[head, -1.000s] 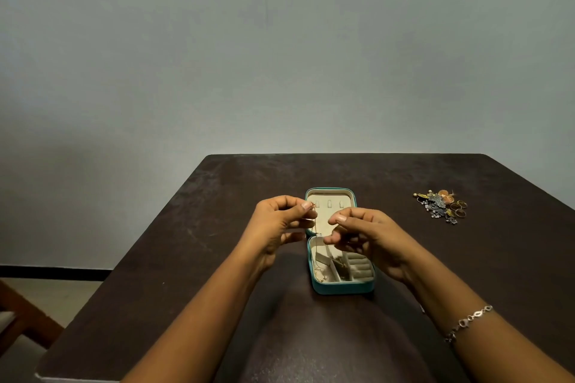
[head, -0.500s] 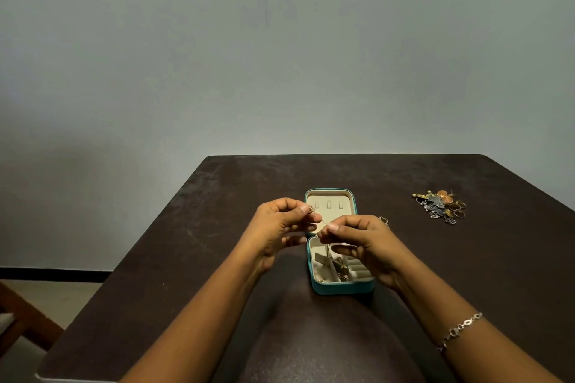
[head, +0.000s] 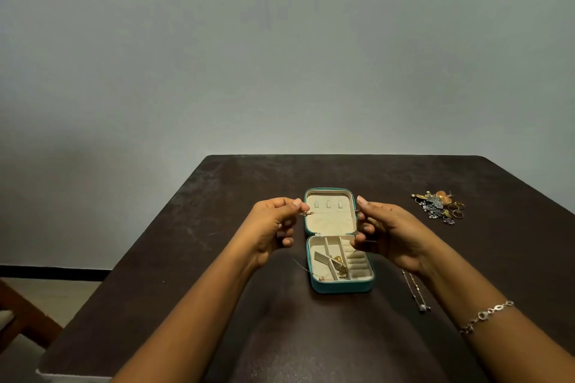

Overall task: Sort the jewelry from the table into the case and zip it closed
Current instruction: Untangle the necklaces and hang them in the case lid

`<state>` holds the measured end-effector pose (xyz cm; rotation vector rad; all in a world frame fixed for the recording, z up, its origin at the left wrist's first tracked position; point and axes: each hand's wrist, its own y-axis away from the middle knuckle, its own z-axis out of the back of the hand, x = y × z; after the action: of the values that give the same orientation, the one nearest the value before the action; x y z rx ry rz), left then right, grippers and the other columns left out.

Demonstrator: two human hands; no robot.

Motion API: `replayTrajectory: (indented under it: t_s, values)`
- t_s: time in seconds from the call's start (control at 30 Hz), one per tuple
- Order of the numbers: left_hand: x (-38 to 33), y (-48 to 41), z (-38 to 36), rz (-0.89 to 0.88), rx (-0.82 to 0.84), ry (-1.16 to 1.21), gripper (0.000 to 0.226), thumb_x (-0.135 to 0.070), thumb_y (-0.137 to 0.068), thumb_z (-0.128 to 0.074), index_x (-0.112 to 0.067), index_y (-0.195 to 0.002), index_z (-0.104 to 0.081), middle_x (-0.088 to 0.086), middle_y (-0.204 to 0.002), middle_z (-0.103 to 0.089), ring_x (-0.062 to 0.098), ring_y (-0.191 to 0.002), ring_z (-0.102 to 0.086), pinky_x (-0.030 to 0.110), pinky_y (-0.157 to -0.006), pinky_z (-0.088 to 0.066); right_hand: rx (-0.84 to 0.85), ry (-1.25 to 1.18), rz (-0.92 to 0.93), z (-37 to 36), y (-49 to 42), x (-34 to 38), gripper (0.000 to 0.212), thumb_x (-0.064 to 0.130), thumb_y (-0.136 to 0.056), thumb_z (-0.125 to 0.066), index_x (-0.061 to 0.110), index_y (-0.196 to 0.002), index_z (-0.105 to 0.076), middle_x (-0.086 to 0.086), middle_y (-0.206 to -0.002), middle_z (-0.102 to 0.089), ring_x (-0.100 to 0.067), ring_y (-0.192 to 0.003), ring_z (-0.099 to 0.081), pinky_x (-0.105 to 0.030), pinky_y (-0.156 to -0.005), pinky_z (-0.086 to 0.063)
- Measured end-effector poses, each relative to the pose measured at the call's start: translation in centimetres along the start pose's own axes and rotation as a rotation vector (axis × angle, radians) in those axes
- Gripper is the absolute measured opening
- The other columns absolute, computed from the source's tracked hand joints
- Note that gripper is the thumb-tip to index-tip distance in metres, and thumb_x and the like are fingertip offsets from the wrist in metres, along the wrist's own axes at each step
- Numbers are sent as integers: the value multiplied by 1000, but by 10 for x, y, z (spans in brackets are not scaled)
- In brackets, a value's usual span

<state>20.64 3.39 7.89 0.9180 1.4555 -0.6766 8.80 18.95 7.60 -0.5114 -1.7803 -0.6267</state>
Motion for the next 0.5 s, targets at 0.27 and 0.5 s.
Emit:
replayTrajectory:
  t_s: [0.27,0.5]
  values:
    - [-4,4,4,3,33,-217,29,-34,-87,-58,-9,-88,-73,-9,-40,-31,7,-42,-23,19,-40,-22,-54,59,18,7,4,16,32,28,-88,-52,11,-61,-50,1,-48,-39,-11,-43,-39,-29,-57,-44]
    - [-9,7,6,2,76,-233,23,-31,-81,-64,-11,-71,-70,-6,-42,-29,8,-41,-20,18,-38,-20,-46,224,9,22,1,27,25,26,-75,-63,9,-59,-53,-3,-52,-39,-12,-47,-38,-28,-55,-53]
